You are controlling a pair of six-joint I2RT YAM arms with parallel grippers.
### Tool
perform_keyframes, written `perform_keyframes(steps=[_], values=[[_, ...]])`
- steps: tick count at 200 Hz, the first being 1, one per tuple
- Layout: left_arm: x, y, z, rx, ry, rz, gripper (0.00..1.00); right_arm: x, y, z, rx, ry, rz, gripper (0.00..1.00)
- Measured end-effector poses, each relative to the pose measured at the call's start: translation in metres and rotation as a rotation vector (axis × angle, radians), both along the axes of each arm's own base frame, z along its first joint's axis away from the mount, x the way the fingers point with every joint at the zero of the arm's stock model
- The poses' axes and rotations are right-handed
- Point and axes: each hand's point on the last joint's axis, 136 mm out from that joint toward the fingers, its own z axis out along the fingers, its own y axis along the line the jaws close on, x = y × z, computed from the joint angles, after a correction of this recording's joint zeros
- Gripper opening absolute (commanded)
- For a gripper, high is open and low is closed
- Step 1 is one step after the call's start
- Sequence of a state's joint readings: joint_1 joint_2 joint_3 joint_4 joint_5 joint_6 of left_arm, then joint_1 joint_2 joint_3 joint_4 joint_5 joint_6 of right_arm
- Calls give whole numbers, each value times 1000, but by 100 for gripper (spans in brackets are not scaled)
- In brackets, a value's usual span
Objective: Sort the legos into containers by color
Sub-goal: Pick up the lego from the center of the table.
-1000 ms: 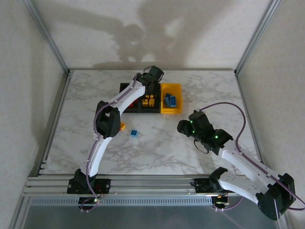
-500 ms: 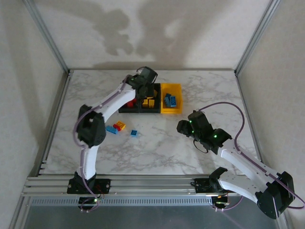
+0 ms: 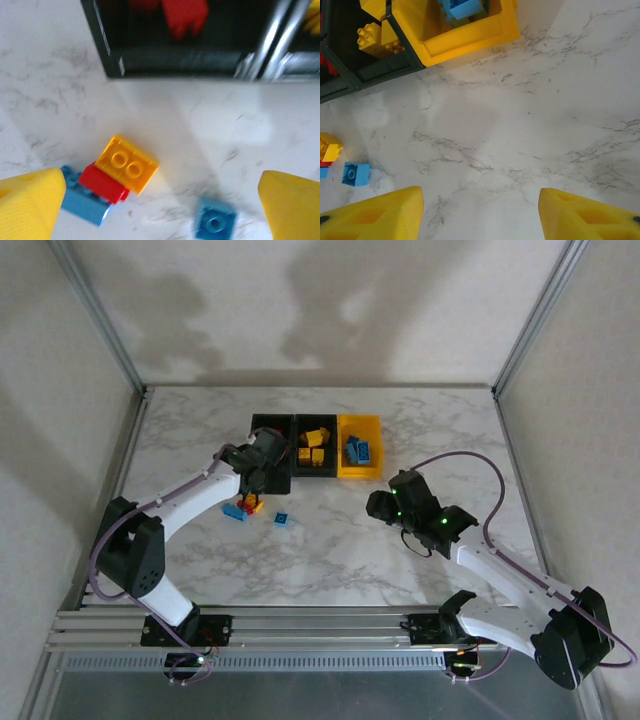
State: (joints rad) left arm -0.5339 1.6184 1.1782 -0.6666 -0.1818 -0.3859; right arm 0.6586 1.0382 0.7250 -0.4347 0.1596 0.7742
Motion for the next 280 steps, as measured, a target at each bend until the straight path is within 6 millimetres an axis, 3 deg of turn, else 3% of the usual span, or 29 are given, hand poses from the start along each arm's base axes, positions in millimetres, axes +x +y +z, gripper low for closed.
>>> perform_keyframes(steps=[65, 121, 159, 280], values=[[2, 16, -41, 144, 136, -112, 100, -3, -2, 5, 15, -19, 2, 62], [5, 28, -67, 156, 228, -130, 96, -3, -4, 9, 19, -34, -3, 62], [2, 28, -84, 129, 286, -132, 88, -2, -5, 9, 17, -32, -7, 63], [-1, 12, -87, 43, 322, -152, 46, -1, -7, 6, 12, -25, -13, 62]])
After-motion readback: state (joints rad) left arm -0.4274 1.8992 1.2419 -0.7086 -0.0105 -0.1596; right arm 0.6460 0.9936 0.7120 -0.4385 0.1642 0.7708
